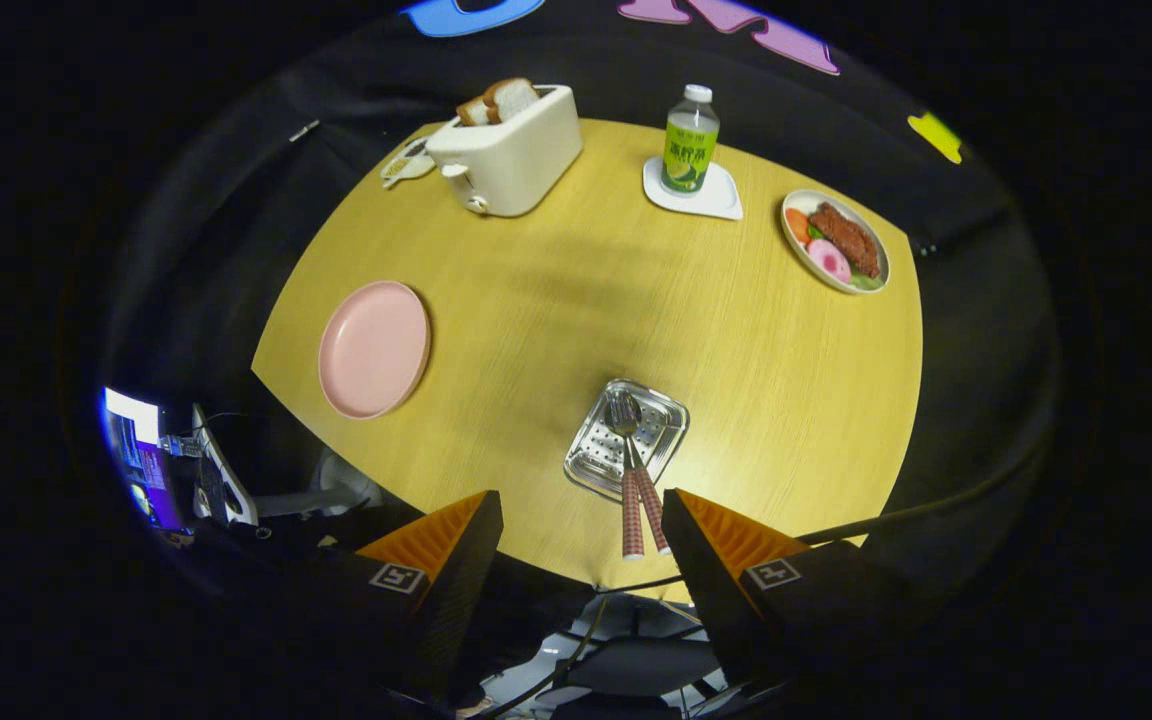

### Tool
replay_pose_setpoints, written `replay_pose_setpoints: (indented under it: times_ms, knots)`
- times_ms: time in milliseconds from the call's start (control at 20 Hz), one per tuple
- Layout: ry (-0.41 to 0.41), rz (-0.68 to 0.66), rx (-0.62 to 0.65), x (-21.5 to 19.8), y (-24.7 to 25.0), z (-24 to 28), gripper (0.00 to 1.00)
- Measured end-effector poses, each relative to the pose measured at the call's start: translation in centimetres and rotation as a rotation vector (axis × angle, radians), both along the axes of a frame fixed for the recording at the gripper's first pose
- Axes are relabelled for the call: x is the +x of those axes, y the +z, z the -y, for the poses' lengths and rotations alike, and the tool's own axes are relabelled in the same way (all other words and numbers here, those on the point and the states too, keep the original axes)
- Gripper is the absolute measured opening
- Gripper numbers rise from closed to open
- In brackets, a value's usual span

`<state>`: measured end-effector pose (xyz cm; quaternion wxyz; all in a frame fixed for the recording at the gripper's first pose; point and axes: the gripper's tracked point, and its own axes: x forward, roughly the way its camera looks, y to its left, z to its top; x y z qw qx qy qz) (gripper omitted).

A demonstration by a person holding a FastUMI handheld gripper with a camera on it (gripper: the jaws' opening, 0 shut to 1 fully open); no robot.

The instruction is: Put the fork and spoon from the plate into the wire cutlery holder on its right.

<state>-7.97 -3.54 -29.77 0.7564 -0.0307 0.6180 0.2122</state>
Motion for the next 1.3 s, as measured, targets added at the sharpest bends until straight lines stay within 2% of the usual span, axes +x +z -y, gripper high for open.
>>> replay_pose_setpoints:
  times_ms: [150,400,750,1050,1300]
  knots:
    - [-0.027,0.172,0.043,1.3,2.8,-2.4,1.0]
    - [-0.046,0.565,0.102,6.0,10.8,-4.8,0.98]
    - [-0.084,0.922,0.226,8.4,20.2,-7.4,0.97]
    - [-0.126,1.06,0.299,9.8,24.2,-8.3,0.97]
    - [-0.114,1.054,0.32,9.8,23.7,-8.6,0.97]
